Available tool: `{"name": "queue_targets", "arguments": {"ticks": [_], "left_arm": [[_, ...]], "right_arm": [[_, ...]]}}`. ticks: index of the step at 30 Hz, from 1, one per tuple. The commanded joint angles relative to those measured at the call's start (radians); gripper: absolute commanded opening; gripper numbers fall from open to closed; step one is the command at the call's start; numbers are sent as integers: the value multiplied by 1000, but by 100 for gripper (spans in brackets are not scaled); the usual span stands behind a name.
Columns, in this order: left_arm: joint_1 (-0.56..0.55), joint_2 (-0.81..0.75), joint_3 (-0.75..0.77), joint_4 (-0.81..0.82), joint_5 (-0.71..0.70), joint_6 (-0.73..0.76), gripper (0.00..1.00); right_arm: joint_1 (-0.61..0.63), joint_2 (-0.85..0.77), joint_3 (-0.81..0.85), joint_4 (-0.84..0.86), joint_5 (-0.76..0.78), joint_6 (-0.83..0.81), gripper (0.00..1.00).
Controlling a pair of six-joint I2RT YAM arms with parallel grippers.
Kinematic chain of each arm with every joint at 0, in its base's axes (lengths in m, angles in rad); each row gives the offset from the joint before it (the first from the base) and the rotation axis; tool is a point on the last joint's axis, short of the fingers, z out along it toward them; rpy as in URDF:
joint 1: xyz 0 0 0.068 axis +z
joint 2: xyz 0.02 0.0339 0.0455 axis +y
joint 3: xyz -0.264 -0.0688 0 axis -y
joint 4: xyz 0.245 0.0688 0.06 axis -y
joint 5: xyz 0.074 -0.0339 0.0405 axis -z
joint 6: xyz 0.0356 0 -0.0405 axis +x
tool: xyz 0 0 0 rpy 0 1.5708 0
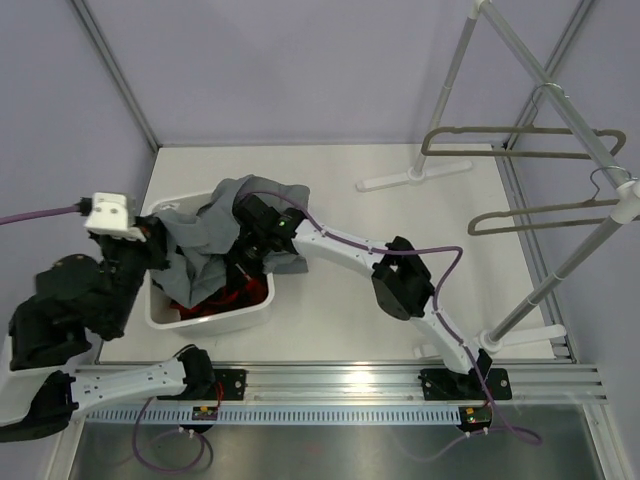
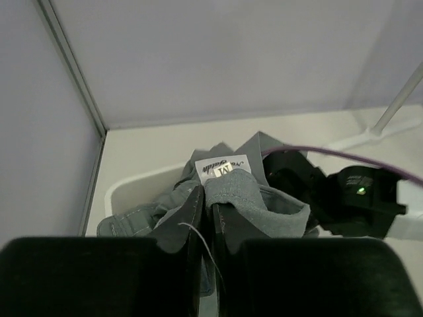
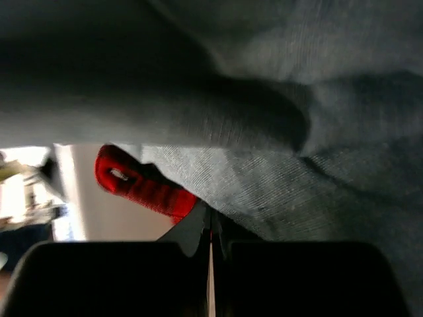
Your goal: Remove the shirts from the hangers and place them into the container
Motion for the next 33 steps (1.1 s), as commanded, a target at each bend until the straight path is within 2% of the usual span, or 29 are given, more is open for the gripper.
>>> {"name": "queue_targets", "arguments": {"ticks": [1,3,8,9,11,13,14,15,16,17,18,19,20,21,23,25,27,30,33], "left_arm": [[0,4,-120,-18,-120,-185,13],[0,8,-164,-37,-140,-227,17],[2,57,-260,-57,-164,-321,18],[3,75,-301,-40,-154,-340,18],[9,80,-338,-32,-148,-354,18],[31,95,-377,9,-106,-364,18],[83,105,-392,15,-79,-371,18],[120,117,-420,20,1,-379,18],[162,125,-435,49,47,-371,18],[257,131,-450,69,100,-367,18],[308,141,-486,92,227,-355,18],[363,166,-503,139,292,-332,18],[478,186,-513,152,363,-327,18],[526,210,-527,162,471,-322,19],[662,311,-530,189,578,-310,19],[753,429,-515,195,688,-307,18],[790,502,-494,183,769,-321,13],[809,635,-458,172,810,-333,9],[809,741,-475,193,825,-344,11]], "right_arm": [[-3,-269,-206,84,275,5,0],[0,-352,-341,124,405,34,0],[26,-598,-512,130,536,50,0],[55,-669,-503,92,539,25,0],[78,-679,-490,52,542,16,1],[96,-705,-444,4,612,16,1],[107,-716,-431,-47,672,24,1],[134,-742,-414,-80,826,42,0],[148,-756,-409,-139,902,51,1],[156,-773,-406,-163,972,66,0],[174,-794,-430,-177,1066,91,1],[185,-852,-455,-178,1091,93,0],[198,-886,-516,-175,1141,111,0],[210,-958,-547,-171,1162,125,0],[245,-1036,-646,-148,1189,155,0],[277,-1157,-708,-132,1217,178,0],[288,-1269,-771,-137,1238,205,0],[302,-1393,-808,-174,1288,231,0],[304,-1475,-803,-223,1329,231,0]]}}
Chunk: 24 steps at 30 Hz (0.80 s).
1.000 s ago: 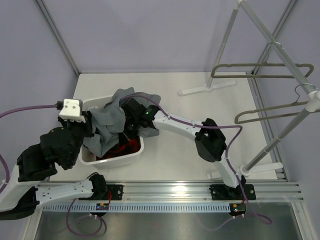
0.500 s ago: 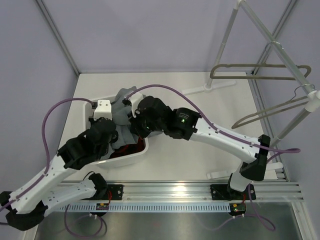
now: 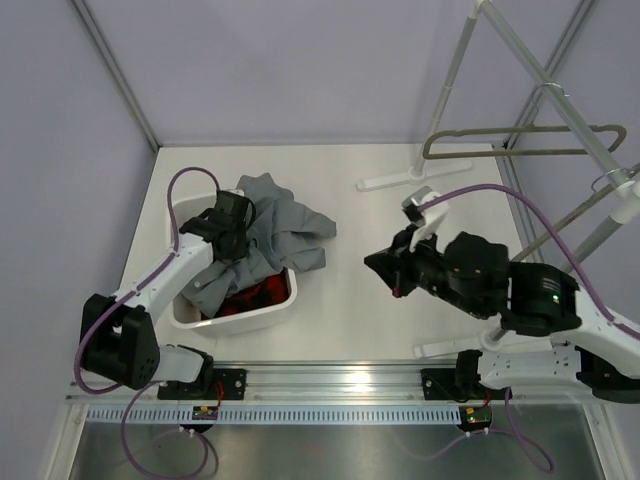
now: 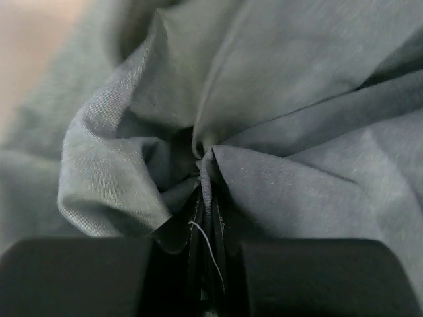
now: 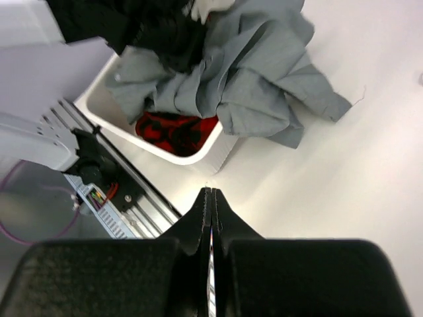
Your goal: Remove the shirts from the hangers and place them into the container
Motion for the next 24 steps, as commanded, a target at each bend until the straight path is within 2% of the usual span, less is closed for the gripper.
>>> {"name": "queue_targets", "arguments": {"ticks": [1,6,10,11,13,14,19,21,23,24], "left_arm": [[7,84,16,49,134,-21,12],[7,180,-30,39,107,-26,19],[10,192,-5,-12,65,-41,34],[16,186,-2,-15,58,-52,35],[23,109,-11,11,44,-75,42],[23,67,-18,23,16,-107,59],[7,-255,2,60,-85,-141,61],[-31,-306,37,59,-131,-116,65],[-63,-340,83,101,-61,-31,69],[-88,-336,100,109,-9,-6,75]], "right_arm": [[8,-79,-4,-57,121,30,0],[8,-172,-6,-81,166,14,0],[8,-222,-41,-83,160,24,0],[8,-235,-47,-83,160,30,1],[8,-249,-64,-77,143,33,2],[8,-256,-69,-78,137,36,4],[8,-265,-81,-98,112,40,6],[9,-274,-83,-98,117,42,7],[8,-279,-86,-92,112,36,8],[8,-279,-86,-86,111,36,12]]}}
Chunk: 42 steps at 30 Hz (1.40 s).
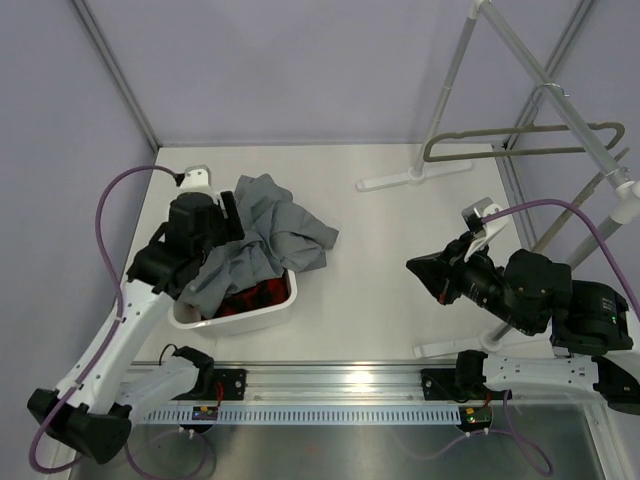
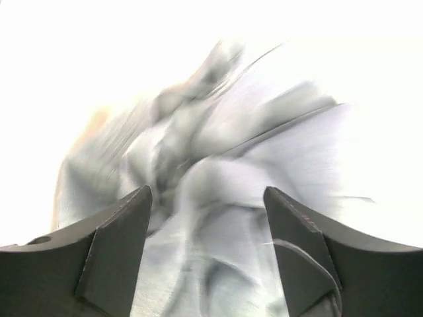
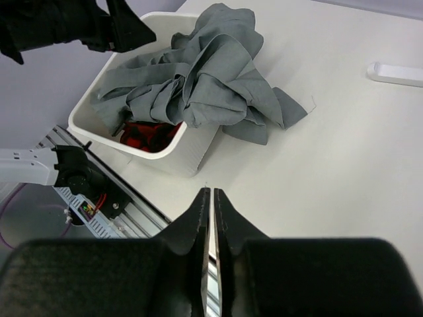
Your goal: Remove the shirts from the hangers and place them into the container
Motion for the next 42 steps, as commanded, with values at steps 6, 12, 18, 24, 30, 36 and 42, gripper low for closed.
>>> {"name": "queue_targets", "arguments": {"ticks": [6,12,18,24,30,36,42], "left_arm": [[-309,222,274,-58,-34,181,79],[-394,506,474,-162,-171,179,82],[-473,678,582,-192,-379,194,82],[-578,876,702,-338,-507,214,86],[-639,928,719,-379,-475,205,89],[-662,1043,762,-531,-599,185,96],[-653,1123,774,-588,-627,161,99]], "right_arm": [[7,9,-2,30,-15,-1,36],[7,8,-9,42,-45,14,38],[7,-6,-28,34,-40,28,38],[7,-5,-36,46,-43,21,38],[7,-9,-54,56,-49,22,38],[7,-29,-80,86,-71,24,37],[7,-51,-100,97,-77,30,37]]}}
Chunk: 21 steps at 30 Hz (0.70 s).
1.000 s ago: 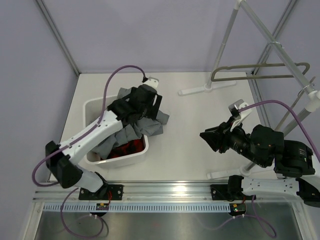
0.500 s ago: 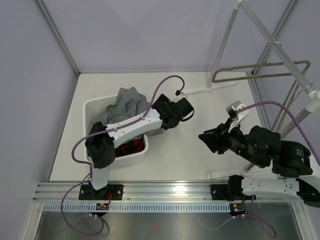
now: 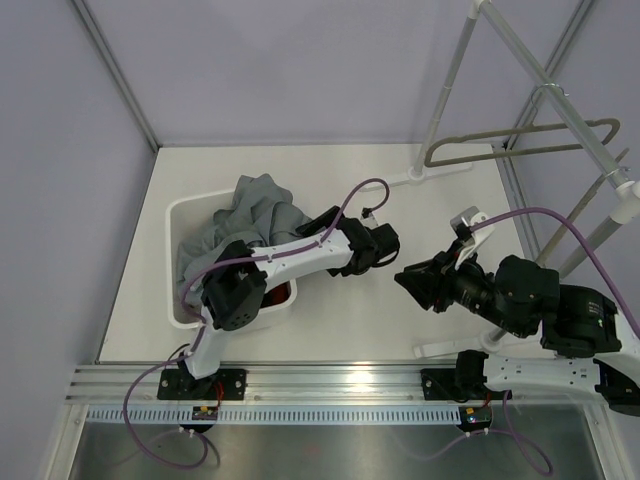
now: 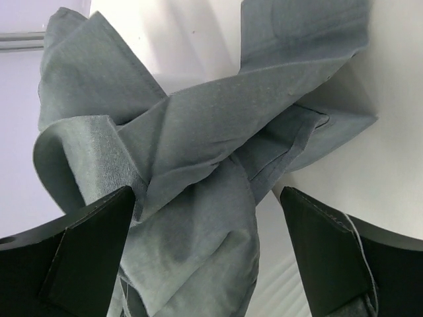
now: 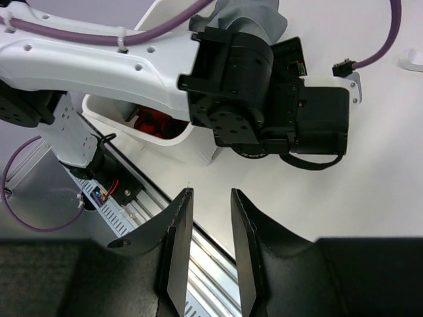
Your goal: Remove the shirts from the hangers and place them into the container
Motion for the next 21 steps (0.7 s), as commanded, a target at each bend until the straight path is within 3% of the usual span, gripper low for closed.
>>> {"name": "queue_targets", "arguments": {"ticks": [1,11,13,14,16,17,18,21], "left_arm": [[10,46,47,-80,-64,-30,99],[68,110,44,-40,-245,-42,99],[100,112,42,-7,-272,-28,94],[109,104,42,19,-265,-7,86],[128,93,45,95,-249,42,30],[129,83,41,122,-257,57,10],[134,76,42,145,-254,91,0],[149,31,34,254,-277,155,0]], "right_arm": [[7,-21,-9,43,-4,13,37],[7,-73,-31,31,-8,32,36],[7,-80,-34,37,-10,35,36],[7,-78,-35,39,-13,38,35],[7,-73,-32,39,-17,41,35],[7,-69,-31,39,-20,41,35],[7,-63,-29,39,-23,41,34],[7,-46,-25,42,-31,43,34]]}}
